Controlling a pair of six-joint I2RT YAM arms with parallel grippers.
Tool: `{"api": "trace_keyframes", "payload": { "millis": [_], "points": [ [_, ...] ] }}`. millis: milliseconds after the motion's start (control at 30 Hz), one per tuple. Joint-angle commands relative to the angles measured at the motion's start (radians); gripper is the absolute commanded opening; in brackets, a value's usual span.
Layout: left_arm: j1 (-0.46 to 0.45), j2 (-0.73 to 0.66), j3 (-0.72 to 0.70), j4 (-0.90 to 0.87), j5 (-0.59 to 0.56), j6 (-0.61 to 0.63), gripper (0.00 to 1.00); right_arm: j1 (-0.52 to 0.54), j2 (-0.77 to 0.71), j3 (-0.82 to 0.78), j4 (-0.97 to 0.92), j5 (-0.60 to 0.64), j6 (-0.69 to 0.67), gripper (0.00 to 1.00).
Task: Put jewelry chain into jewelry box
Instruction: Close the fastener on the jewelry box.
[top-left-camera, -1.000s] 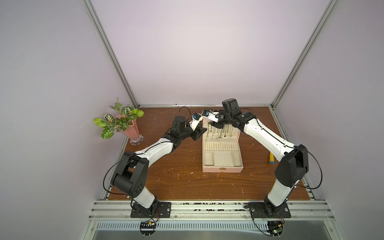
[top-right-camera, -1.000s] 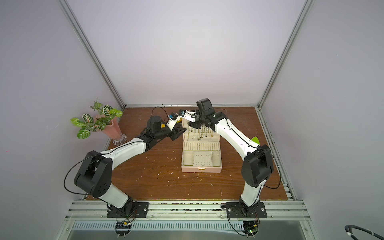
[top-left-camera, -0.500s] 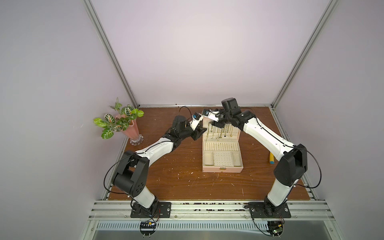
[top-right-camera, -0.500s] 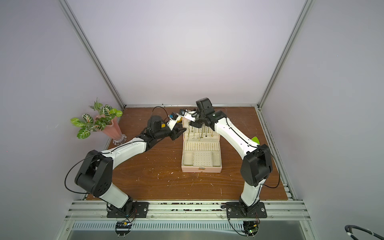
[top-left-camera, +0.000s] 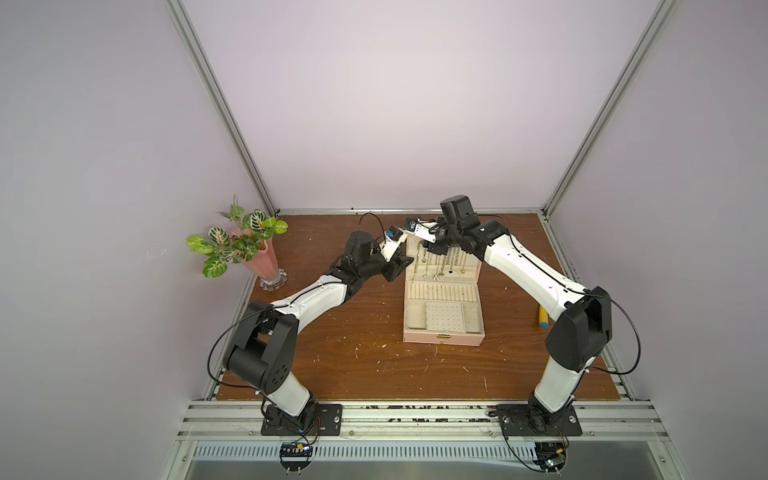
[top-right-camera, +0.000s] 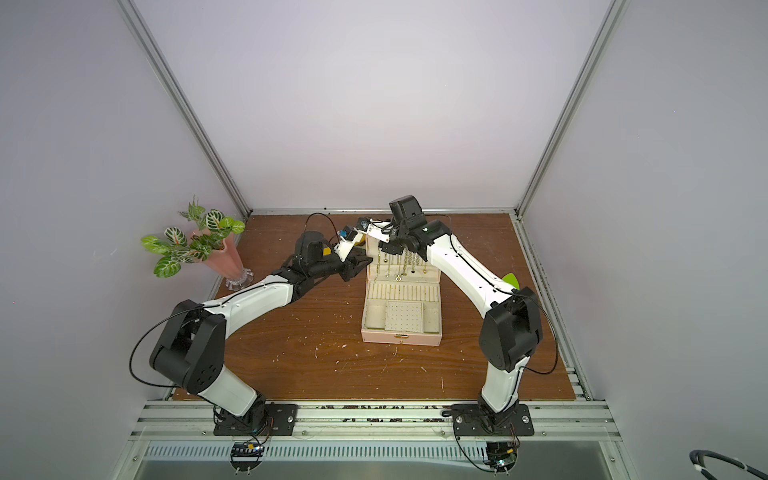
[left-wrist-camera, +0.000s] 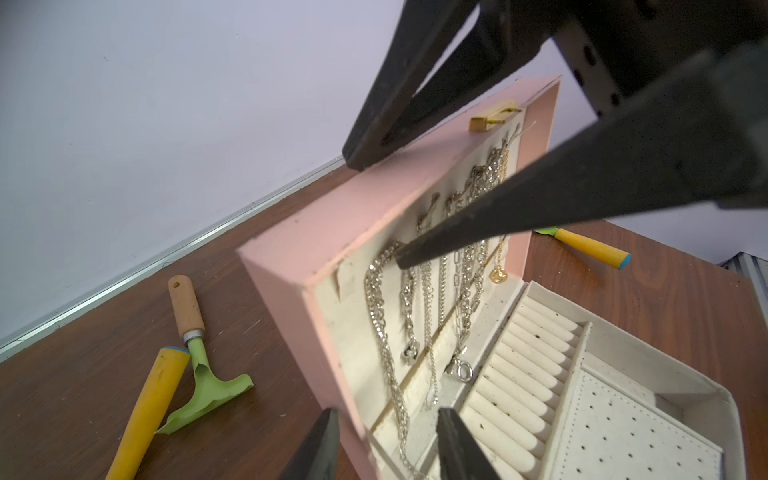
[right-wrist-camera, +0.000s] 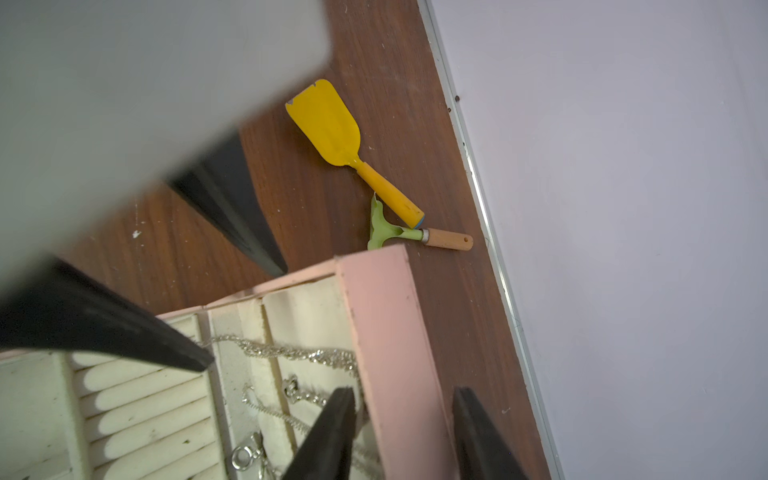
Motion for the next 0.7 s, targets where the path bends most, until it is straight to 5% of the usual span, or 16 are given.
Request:
{"api": "trace_keyframes", "payload": {
  "millis": [0, 667],
  "points": [
    [-0.001, 0.0, 0.033, 0.008, 0.023, 0.01, 0.42, 0.006, 0.004, -0.021, 0.044, 0.07, -0.022, 0.39],
    [-0.002, -0.013, 0.029, 0.008, 0.009, 0.013, 0.41, 0.032, -0.084, -0.198, 0.213, 0.151, -0.076, 0.26]
  ]
}}
